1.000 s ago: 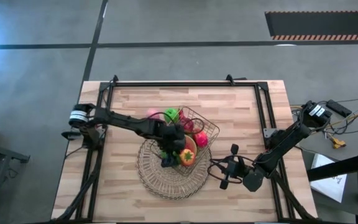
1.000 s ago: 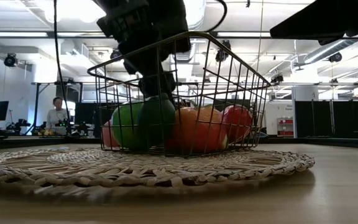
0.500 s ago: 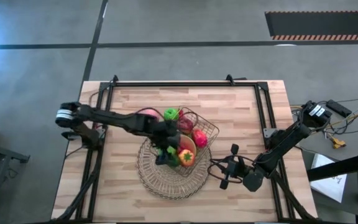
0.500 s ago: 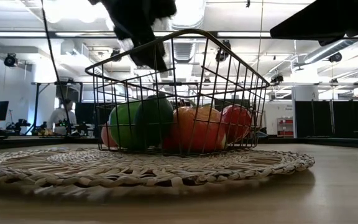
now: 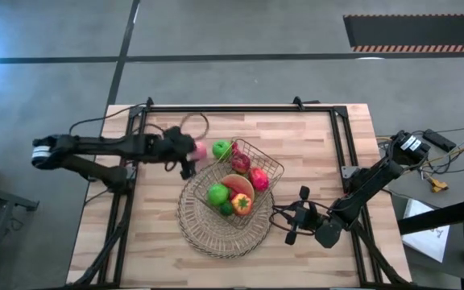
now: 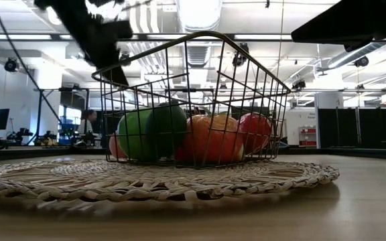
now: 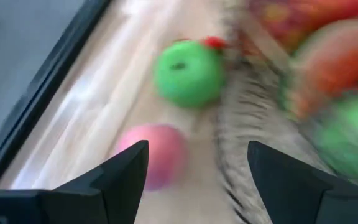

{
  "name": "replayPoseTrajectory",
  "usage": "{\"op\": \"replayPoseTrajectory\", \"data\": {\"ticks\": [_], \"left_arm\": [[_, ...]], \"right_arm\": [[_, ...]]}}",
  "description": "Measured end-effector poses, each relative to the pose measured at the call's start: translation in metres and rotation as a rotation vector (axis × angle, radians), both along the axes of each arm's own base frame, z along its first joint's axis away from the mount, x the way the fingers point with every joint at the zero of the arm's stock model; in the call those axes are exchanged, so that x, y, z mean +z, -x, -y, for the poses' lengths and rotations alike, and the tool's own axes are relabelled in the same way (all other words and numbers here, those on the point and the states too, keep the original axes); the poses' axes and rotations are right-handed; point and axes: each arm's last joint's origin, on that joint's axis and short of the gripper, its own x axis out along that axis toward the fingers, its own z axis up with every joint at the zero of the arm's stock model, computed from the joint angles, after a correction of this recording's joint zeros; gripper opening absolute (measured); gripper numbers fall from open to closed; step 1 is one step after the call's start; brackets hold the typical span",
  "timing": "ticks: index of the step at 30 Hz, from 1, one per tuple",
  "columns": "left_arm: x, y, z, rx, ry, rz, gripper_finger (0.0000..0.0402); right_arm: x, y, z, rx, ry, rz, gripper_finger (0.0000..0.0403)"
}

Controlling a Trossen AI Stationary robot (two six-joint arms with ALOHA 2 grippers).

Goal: Build produce basket
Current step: Put the peach into the gold wire basket

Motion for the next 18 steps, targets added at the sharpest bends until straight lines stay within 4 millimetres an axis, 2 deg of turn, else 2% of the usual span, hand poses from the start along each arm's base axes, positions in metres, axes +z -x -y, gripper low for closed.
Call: {"op": "replayPoseTrajectory", "data": {"ticks": [3, 9, 13, 18], "left_arm": [[-0.019, 0.01, -0.021, 0.124, 0.039, 0.096, 0.0257], [-0.049, 0.013, -0.053, 0.135, 0.096, 0.273, 0.0259], [-0.061, 0.014, -0.072, 0.153, 0.156, 0.272, 0.0277], [-0.076, 0.012, -0.094, 0.167, 0.258, 0.233, 0.0324]], "right_arm": [[0.0, 0.0, 0.0, 0.0, 0.0, 0.0, 0.0009], [0.001, 0.0, 0.0, 0.0, -0.008, 0.007, 0.0009], [0.001, 0.0, 0.0, -0.002, -0.013, 0.008, 0.0009], [0.001, 0.0, 0.0, -0.003, -0.017, 0.01, 0.0009]]}}
